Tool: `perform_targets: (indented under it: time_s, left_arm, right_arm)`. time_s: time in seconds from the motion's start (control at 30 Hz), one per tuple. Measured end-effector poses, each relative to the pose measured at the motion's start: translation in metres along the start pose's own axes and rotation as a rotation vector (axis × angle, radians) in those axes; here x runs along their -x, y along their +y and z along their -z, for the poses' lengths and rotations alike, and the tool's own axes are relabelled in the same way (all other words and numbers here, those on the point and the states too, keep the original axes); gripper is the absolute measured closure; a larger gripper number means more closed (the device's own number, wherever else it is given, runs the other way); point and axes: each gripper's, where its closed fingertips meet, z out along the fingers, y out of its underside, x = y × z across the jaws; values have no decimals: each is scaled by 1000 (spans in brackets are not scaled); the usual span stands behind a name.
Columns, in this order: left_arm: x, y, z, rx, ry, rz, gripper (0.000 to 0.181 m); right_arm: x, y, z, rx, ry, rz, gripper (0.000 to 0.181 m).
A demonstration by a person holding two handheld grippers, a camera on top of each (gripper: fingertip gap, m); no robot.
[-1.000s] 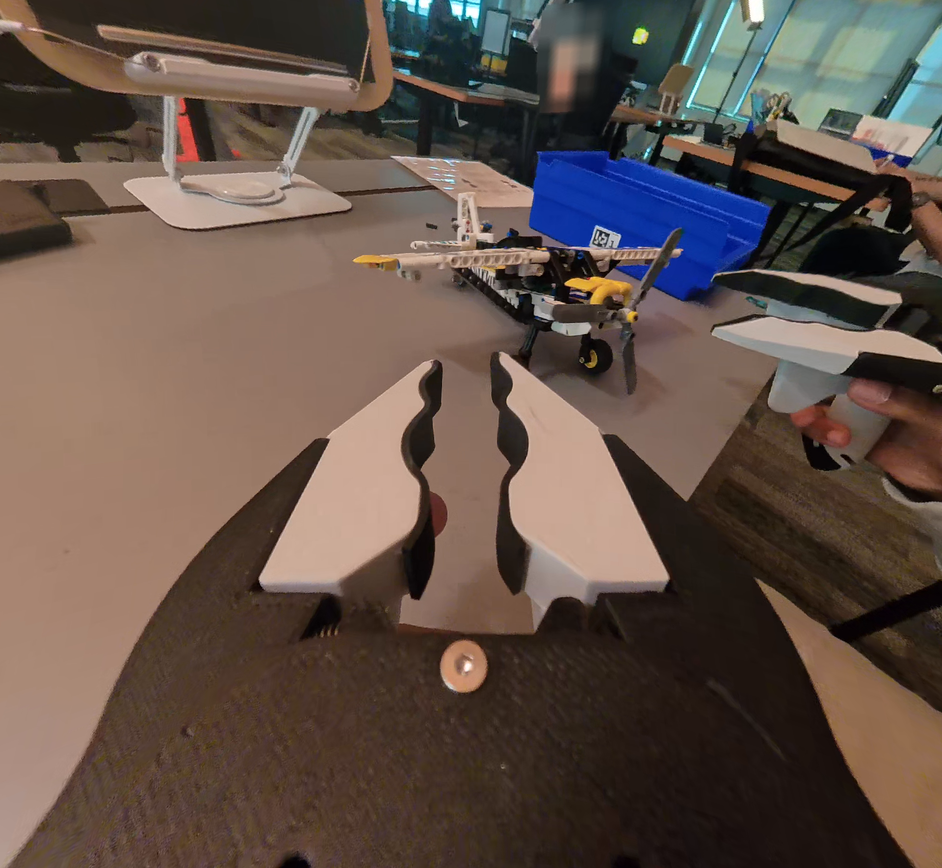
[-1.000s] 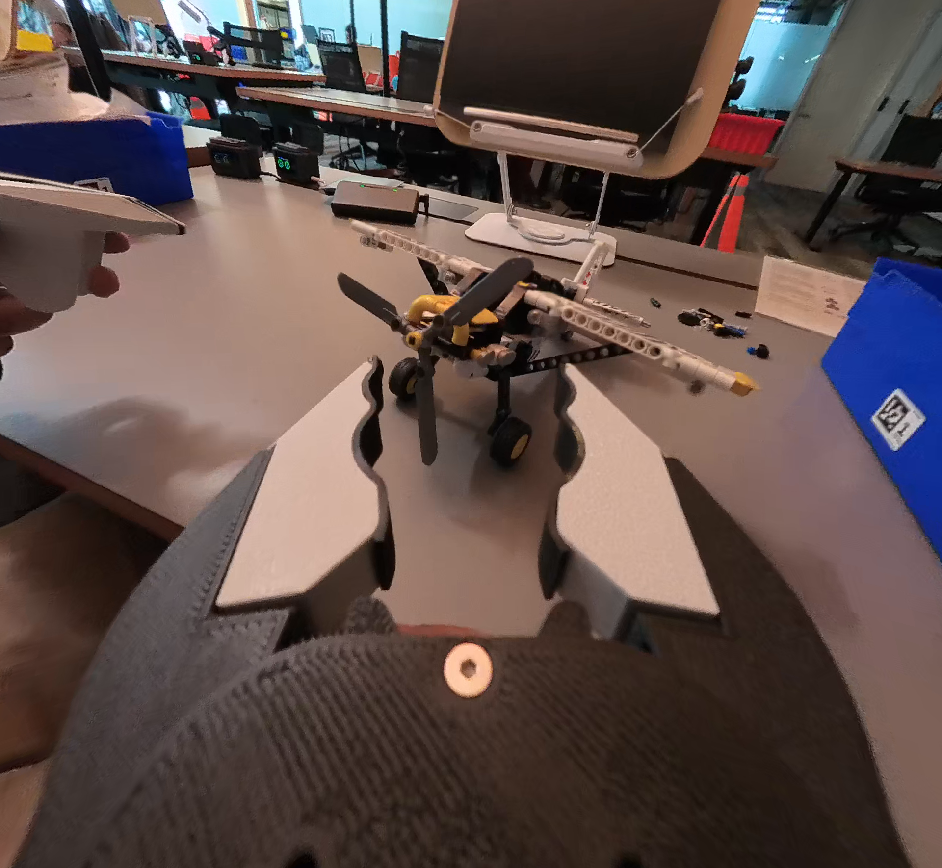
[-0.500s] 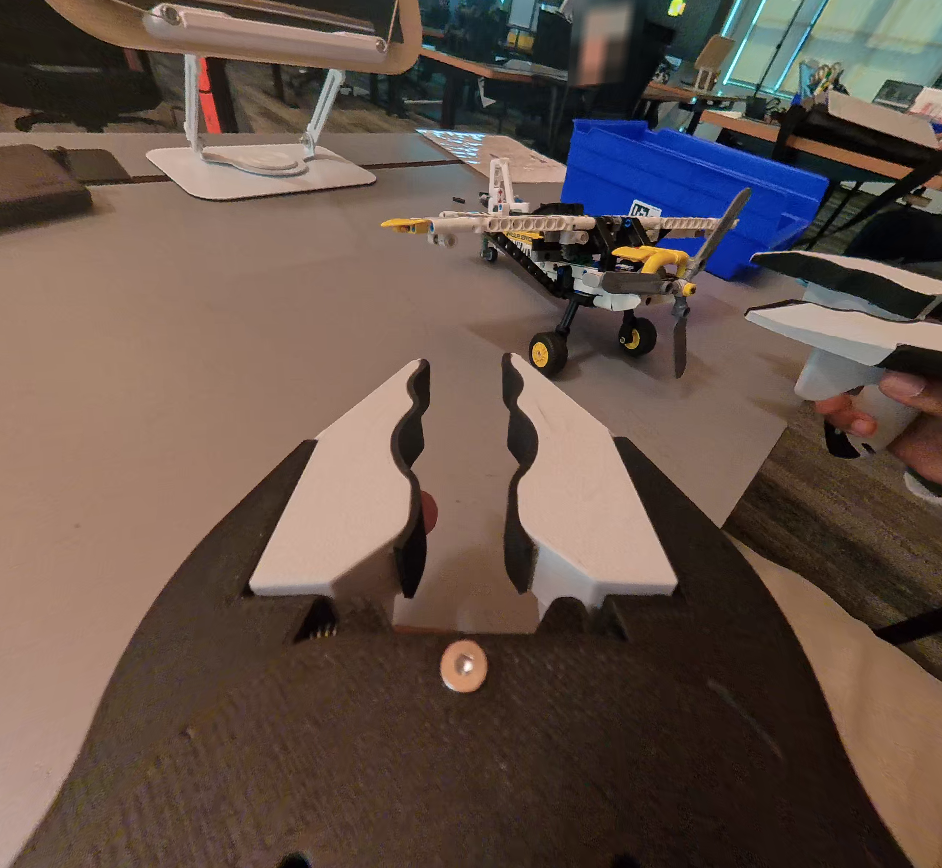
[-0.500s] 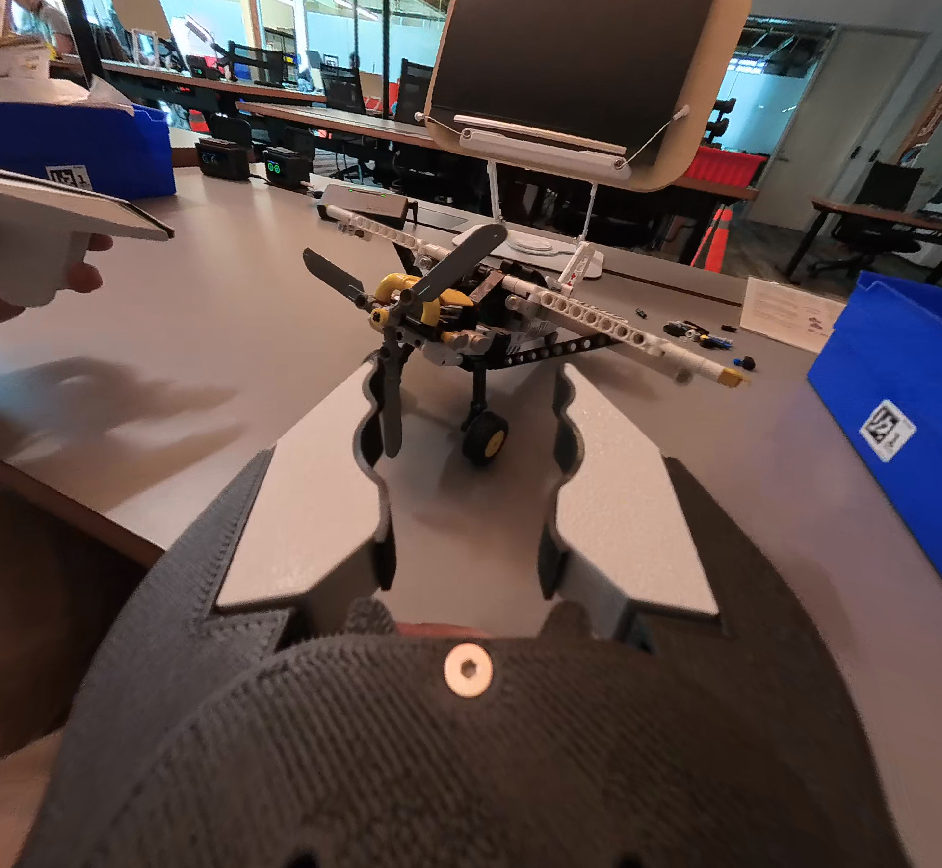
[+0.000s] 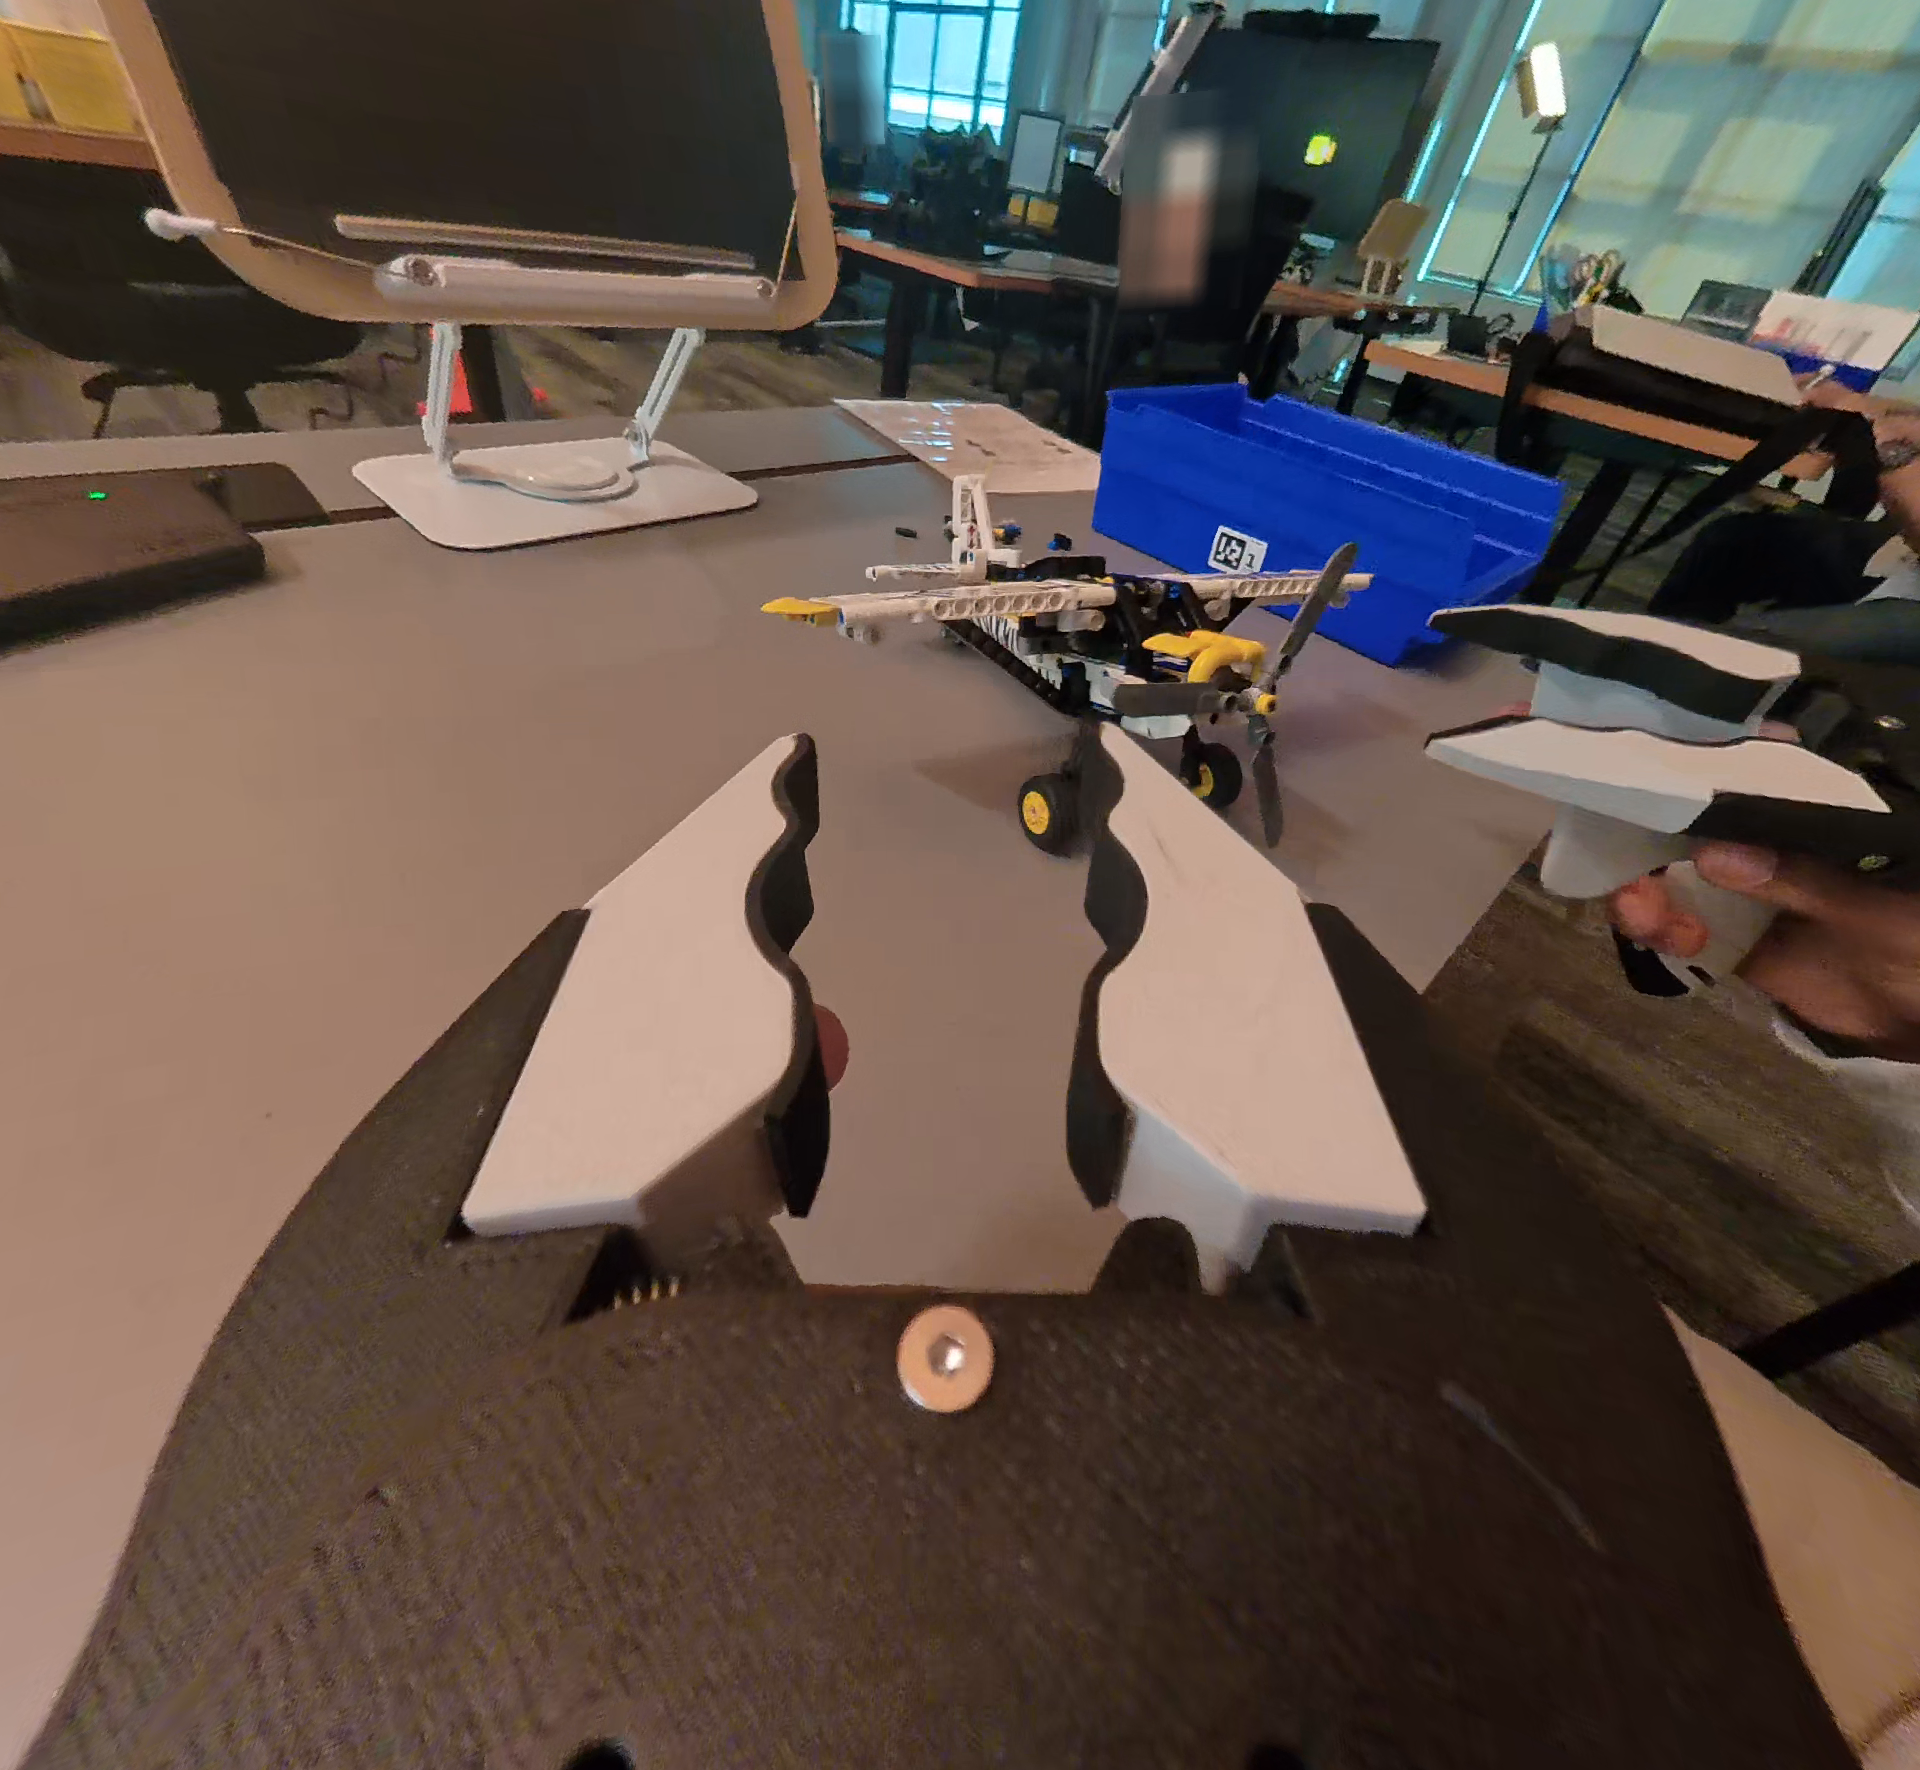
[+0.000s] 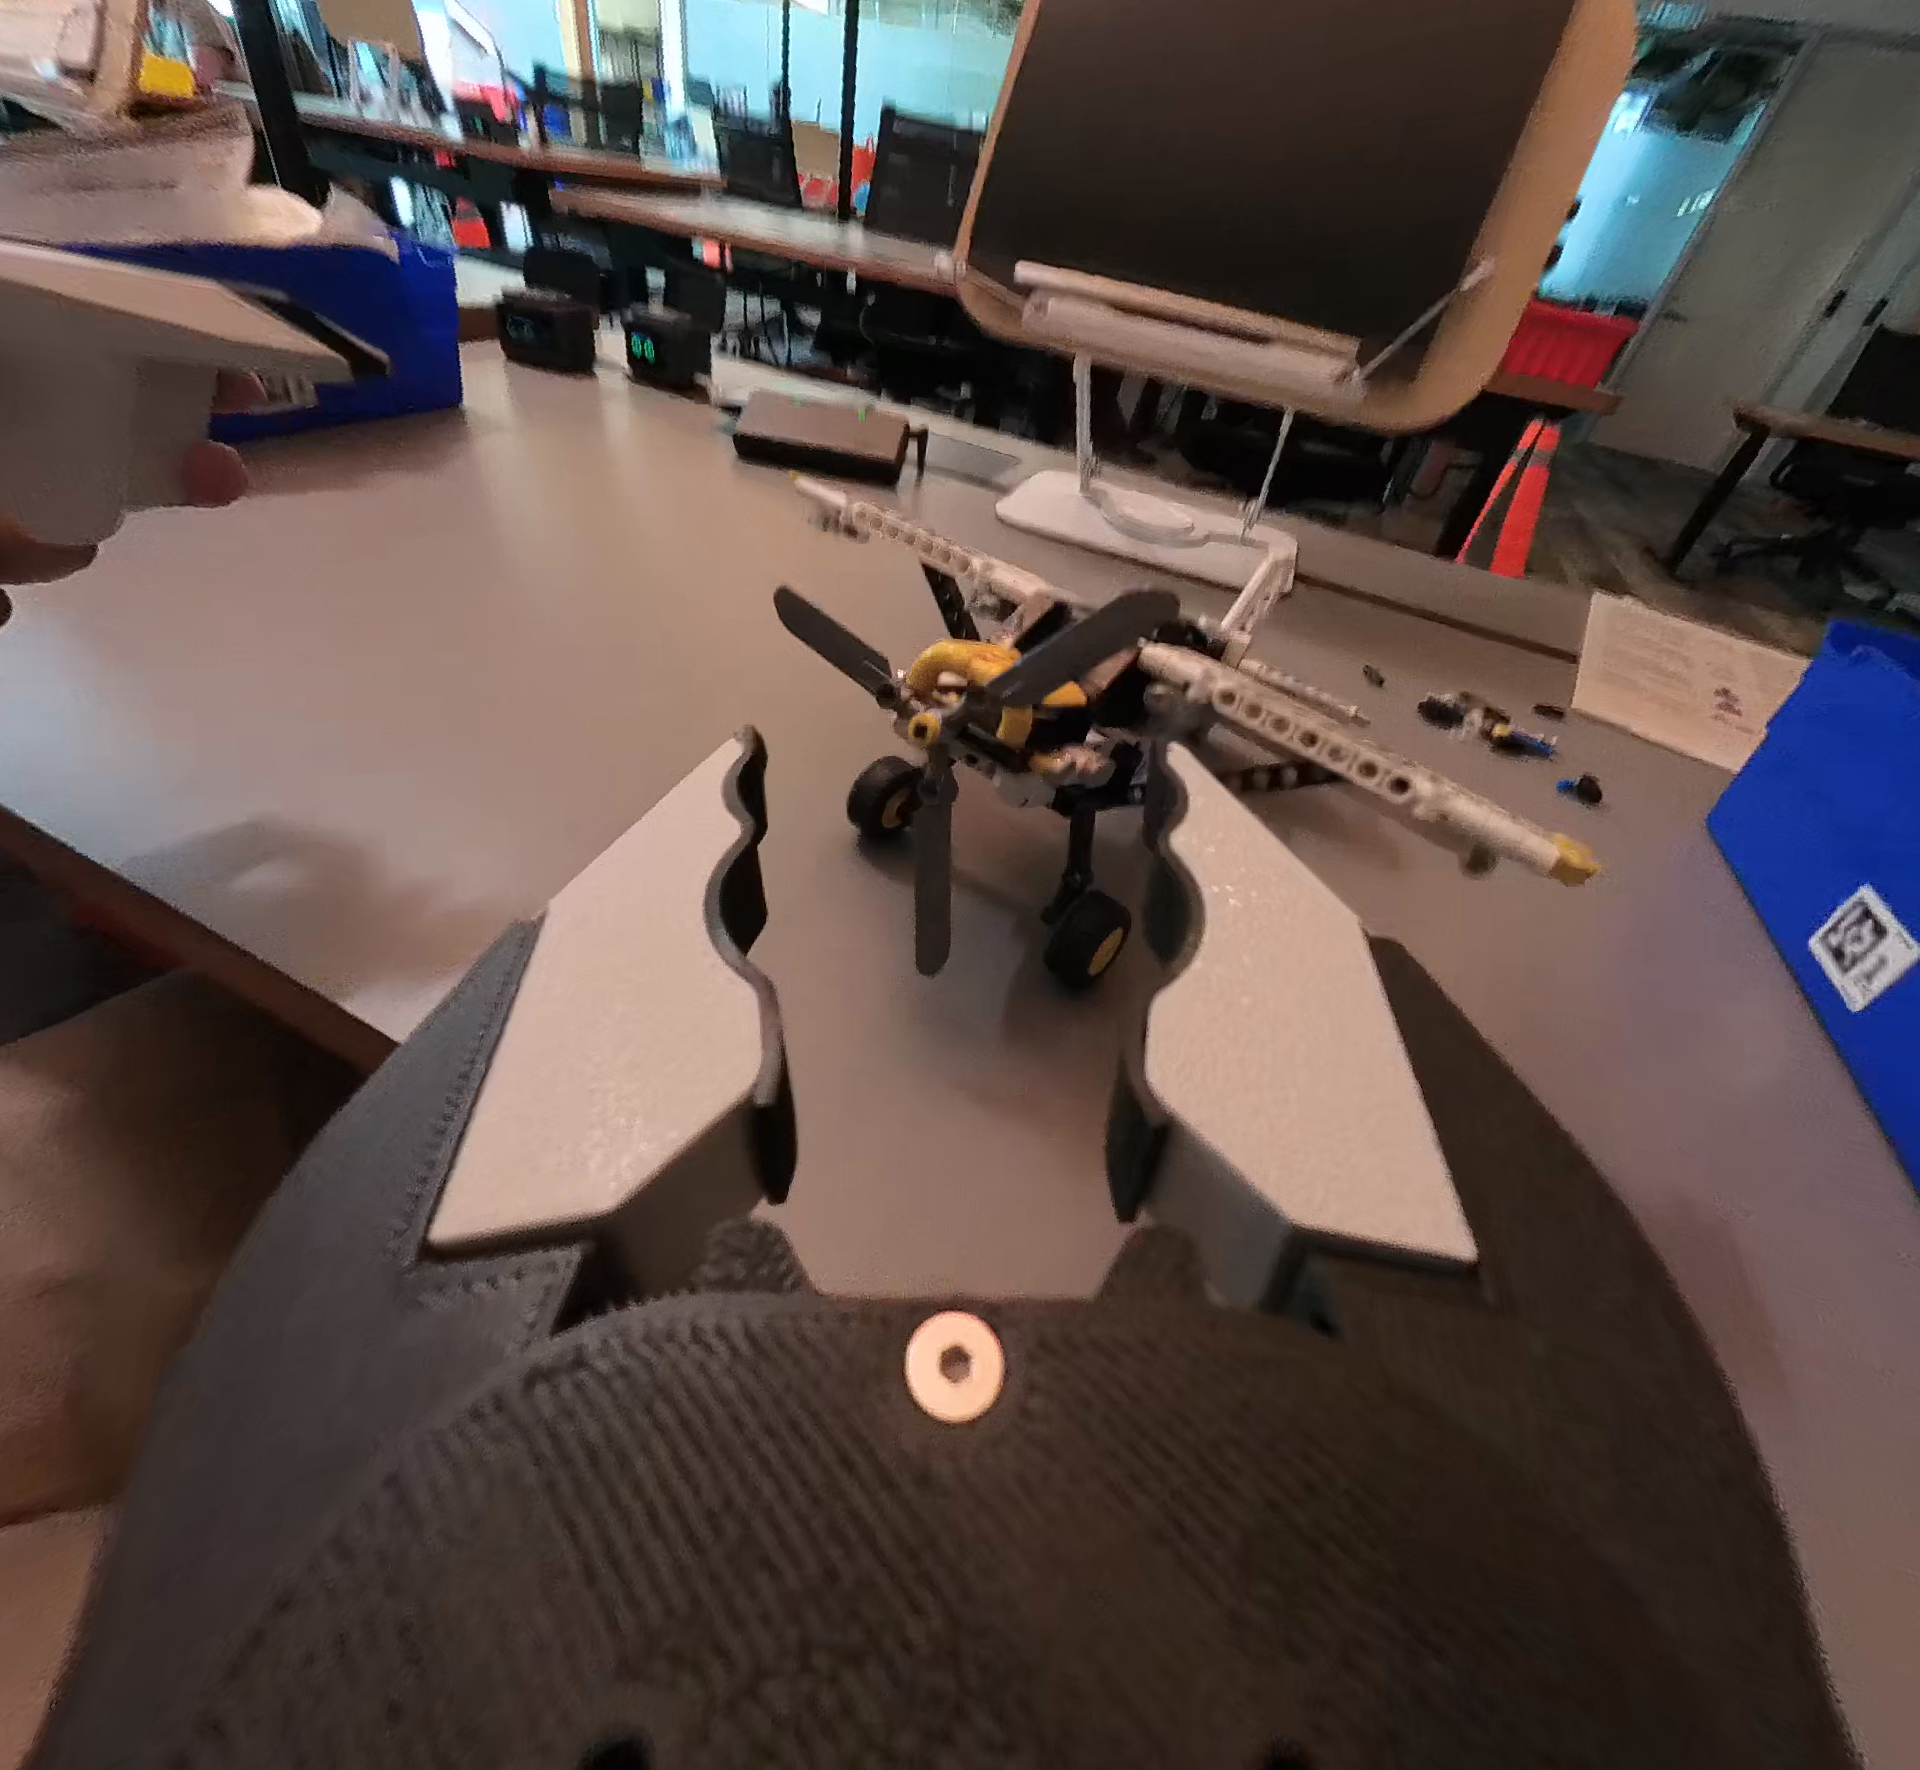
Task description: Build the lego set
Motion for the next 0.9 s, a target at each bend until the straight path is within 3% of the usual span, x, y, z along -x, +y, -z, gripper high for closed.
perform_targets:
  time_s: [0.1,0.17,0.43,0.57,0.73,0.9]
  left_arm:
    - [-7,-2,0,15,23,30,121]
    - [-9,-2,-1,21,26,34,117]
    - [-32,33,-24,116,83,37,110]
    - [-52,46,-38,162,105,-27,101]
    - [-78,48,-62,165,112,-65,94]
    - [-84,35,-93,134,27,-234,101]
  right_arm:
    - [1,21,-3,128,-33,-39,102]
    - [-3,23,-2,123,-39,-87,103]
    - [-46,27,9,19,37,-153,112]
    - [-59,25,17,-110,47,-242,123]
    - [-68,25,32,-249,73,-293,136]
    - [-81,25,44,-273,156,-140,140]
